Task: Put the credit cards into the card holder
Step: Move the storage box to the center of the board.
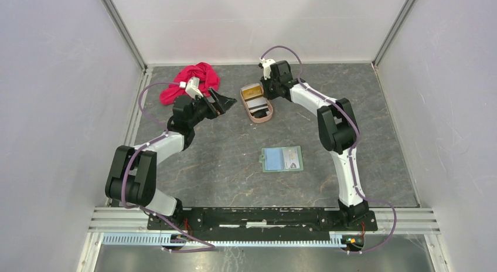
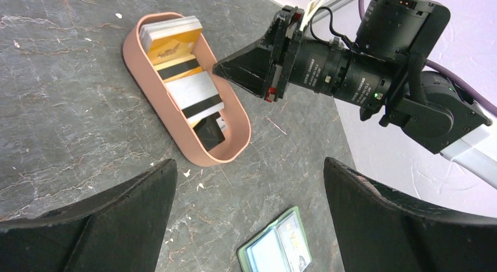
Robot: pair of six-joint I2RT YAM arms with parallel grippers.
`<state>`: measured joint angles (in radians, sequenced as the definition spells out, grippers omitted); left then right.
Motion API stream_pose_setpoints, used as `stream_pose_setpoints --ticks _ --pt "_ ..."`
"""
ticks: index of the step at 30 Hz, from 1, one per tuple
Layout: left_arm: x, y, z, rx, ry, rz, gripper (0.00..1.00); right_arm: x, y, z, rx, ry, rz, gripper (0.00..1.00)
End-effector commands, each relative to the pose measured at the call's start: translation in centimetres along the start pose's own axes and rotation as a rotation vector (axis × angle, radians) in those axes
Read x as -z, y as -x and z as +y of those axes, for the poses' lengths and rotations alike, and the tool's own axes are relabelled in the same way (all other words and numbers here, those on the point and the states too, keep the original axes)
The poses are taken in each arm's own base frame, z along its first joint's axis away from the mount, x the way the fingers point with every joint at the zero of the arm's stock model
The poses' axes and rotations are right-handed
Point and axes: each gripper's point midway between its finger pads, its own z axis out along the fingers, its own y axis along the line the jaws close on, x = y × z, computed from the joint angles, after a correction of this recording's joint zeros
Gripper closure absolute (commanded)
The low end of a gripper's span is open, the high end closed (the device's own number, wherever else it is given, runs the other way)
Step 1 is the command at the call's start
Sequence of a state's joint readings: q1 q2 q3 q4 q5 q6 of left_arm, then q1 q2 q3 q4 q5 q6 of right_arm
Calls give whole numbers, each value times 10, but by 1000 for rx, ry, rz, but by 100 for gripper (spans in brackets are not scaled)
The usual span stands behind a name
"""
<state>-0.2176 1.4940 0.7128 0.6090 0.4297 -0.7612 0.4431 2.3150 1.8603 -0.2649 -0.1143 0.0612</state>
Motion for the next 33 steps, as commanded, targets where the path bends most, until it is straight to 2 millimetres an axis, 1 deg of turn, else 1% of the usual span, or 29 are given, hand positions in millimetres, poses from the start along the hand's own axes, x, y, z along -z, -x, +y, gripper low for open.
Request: stream_pose_setpoints --ticks 1,6,14,22,28,30,33 --pt "7 11 -22 8 -71 -37 0 26 3 0 99 3 4 88" --pt "7 11 -22 7 -75 -36 0 34 -9 3 174 40 33 88" --pt "10 11 -26 -4 -94 -42 0 45 -33 11 317 152 82 91" --pt "12 9 -33 -16 -135 -31 0 62 -54 11 411 254 98 92" --pt "11 6 -38 -18 -159 -8 0 75 -67 9 470 304 110 90" --pt "9 3 -41 -21 -163 10 0 78 -72 7 488 310 118 89" --pt "6 -7 -48 -55 -150 52 0 82 -78 5 514 317 126 88"
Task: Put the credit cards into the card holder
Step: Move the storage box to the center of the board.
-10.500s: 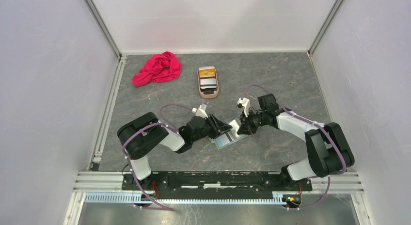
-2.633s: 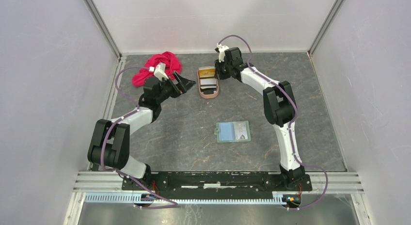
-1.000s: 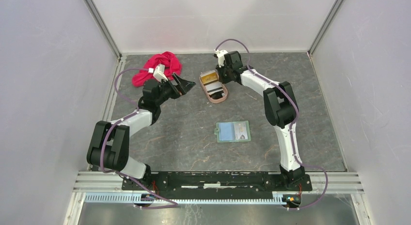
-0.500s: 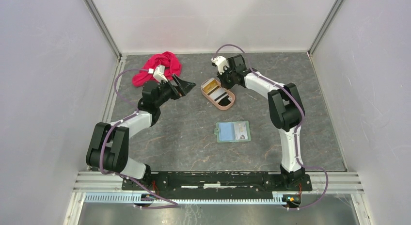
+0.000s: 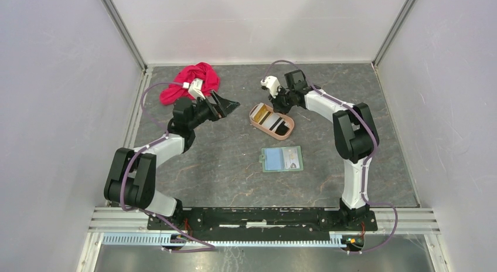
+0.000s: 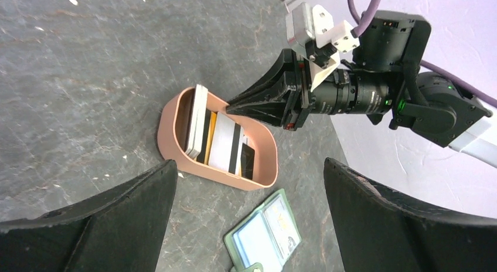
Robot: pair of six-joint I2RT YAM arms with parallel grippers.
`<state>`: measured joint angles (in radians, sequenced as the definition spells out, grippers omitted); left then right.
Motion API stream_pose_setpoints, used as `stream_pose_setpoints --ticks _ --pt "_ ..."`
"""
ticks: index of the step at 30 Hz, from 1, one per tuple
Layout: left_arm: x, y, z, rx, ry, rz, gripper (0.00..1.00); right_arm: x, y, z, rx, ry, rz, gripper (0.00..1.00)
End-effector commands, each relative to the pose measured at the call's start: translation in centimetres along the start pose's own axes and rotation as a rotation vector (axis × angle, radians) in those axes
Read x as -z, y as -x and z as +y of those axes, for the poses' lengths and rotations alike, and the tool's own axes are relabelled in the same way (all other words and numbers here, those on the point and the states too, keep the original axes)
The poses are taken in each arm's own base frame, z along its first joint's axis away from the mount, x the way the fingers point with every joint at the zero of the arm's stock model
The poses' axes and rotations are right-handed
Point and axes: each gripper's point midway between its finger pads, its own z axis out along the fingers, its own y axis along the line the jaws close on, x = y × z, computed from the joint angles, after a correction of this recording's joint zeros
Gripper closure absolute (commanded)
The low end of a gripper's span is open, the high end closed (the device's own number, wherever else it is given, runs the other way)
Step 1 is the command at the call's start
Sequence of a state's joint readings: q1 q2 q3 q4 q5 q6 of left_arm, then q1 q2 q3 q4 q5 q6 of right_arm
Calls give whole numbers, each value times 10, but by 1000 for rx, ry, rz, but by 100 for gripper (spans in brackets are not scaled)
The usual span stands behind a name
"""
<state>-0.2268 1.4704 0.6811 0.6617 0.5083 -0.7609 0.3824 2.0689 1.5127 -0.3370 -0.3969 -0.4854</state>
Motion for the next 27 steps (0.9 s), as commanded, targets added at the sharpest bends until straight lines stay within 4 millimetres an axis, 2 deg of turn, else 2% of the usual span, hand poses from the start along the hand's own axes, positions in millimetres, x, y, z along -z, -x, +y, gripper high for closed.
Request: stream_pose_setpoints --ticks 1,4,7,10,13,18,21,24,27 --pt "-5 -1 -32 -54 -52 34 0 14 -14 12 63 55 33 87" --pt "-7 -16 -37 -96 -10 76 0 18 -16 15 76 78 21 80" --pt "-7 -29 -43 -134 28 111 0 22 -10 14 69 89 -1 60" --pt "-5 -39 -46 -183 76 138 0 30 3 9 58 93 -34 49" --pt "-2 -38 -51 -234 113 147 0 44 18 4 66 78 -70 40" --pt "-4 -7 -68 -343 159 125 0 86 42 2 85 54 -147 35" --pt "-9 10 -75 -413 185 151 0 113 46 8 78 53 -200 34" --pt "-17 24 -80 -478 191 164 0 132 43 26 86 79 -229 33" --pt "-27 31 -75 -575 195 166 0 151 39 50 98 128 -263 33"
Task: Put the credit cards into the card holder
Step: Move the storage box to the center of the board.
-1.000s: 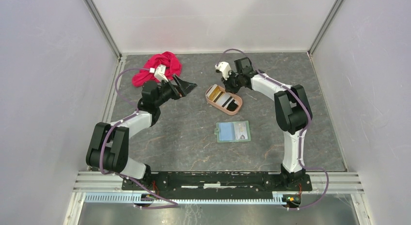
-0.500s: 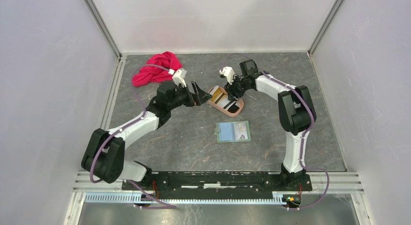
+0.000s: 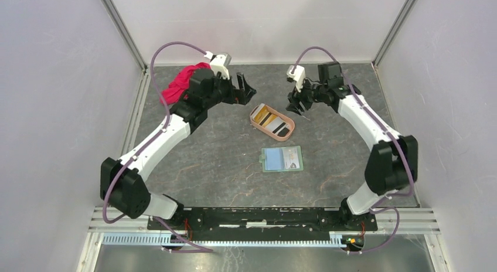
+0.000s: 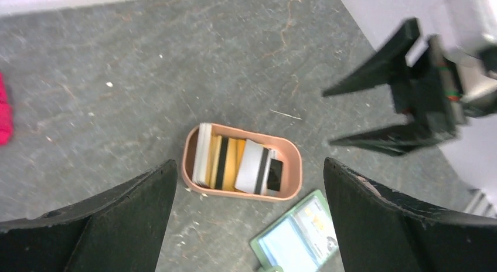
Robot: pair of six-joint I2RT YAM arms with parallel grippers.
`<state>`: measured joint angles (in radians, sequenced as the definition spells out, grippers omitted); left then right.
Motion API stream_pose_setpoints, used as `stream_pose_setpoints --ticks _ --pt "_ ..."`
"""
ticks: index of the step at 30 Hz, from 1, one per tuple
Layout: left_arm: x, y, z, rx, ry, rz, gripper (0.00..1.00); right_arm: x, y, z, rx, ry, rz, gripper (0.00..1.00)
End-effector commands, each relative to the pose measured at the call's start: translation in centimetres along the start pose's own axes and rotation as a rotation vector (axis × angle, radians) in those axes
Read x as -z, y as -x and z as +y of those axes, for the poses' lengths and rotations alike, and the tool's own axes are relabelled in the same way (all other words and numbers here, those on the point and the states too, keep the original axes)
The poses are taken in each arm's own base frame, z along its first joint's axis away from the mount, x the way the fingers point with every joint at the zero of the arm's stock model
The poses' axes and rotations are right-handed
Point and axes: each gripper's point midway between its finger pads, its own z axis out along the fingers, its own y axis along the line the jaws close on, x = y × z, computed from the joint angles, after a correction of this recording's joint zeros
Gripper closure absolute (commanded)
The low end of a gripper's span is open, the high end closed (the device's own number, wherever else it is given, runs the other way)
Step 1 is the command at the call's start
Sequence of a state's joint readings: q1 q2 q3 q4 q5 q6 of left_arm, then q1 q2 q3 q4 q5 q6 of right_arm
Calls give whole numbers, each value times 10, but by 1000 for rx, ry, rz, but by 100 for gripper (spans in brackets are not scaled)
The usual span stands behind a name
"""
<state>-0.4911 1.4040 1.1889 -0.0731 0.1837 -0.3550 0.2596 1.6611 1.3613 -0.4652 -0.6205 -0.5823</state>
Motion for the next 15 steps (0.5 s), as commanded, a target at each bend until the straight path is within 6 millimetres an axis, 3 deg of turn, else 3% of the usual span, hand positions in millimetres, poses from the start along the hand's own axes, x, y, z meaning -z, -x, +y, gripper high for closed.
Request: stream_pose_setpoints --ticks 1,6,10,15 --pt "-12 -6 20 -211 50 68 0 21 6 44 12 114 -74 33" --pt "-36 -33 37 -324 136 243 0 38 0 87 -9 194 -156 32" --pt "-57 -48 40 -528 259 323 0 39 -14 112 -56 265 -197 32" --pt "-93 -69 52 -642 300 419 1 32 -36 119 -120 331 -177 33"
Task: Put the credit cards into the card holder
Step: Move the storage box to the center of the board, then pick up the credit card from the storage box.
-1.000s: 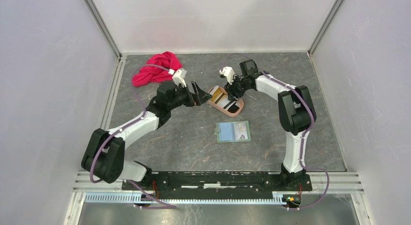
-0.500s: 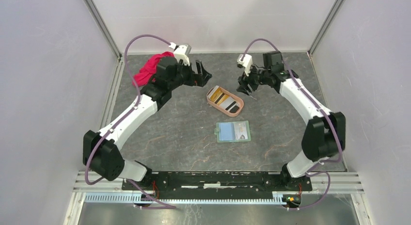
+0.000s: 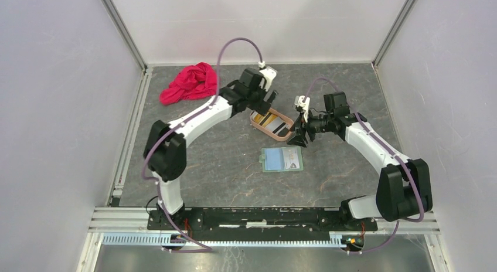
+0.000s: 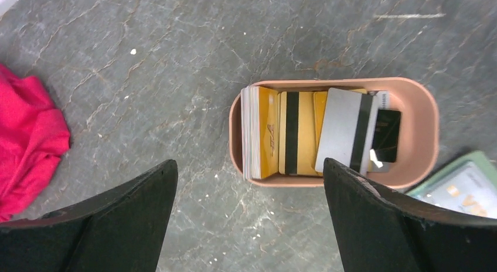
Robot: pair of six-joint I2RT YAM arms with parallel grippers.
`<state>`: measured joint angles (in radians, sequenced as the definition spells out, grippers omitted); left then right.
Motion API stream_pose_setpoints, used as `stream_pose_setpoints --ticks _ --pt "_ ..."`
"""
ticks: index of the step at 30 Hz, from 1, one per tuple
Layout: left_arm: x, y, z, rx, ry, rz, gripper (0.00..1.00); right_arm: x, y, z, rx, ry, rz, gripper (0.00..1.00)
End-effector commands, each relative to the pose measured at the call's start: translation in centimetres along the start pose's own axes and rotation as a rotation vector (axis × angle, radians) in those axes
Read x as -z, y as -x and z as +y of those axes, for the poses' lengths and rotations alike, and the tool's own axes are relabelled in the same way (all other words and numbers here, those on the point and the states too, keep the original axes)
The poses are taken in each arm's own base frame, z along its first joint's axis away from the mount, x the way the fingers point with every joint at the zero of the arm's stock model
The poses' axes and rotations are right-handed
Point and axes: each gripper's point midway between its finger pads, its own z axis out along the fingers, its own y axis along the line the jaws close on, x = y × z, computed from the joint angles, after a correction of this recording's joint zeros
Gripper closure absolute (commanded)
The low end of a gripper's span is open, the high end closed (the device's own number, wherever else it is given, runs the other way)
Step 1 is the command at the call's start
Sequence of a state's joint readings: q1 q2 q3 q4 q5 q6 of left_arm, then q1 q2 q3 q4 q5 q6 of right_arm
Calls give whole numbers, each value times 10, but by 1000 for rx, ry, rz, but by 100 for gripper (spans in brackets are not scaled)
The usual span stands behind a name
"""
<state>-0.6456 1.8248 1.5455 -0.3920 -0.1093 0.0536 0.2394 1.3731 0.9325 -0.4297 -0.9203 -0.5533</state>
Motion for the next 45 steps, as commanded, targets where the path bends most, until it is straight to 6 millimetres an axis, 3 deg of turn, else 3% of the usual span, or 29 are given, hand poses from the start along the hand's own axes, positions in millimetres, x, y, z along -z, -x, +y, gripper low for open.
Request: stream_pose_setpoints --ticks 1,7,13,18,26,35,39,45 --pt "-23 -1 18 -180 107 86 2 -2 4 3 -7 72 -54 33" --pt "-51 -12 2 -301 103 146 2 -3 -12 -8 -60 62 -28 33" --pt "-67 -31 -2 -368 80 194 3 0 -18 -14 -89 54 -26 33" --pt "-74 -31 -7 -371 55 191 6 0 -21 -16 -104 58 -26 33" --pt "-88 -46 -3 -391 75 260 20 1 -22 -16 -124 73 -34 34" --pt "-92 -50 0 -398 88 277 23 2 -23 -16 -136 86 -38 34" --pt "-91 -54 6 -409 115 301 29 4 -22 -17 -135 84 -45 34" --pt "-88 -46 9 -406 138 286 32 5 -21 -17 -137 86 -51 34"
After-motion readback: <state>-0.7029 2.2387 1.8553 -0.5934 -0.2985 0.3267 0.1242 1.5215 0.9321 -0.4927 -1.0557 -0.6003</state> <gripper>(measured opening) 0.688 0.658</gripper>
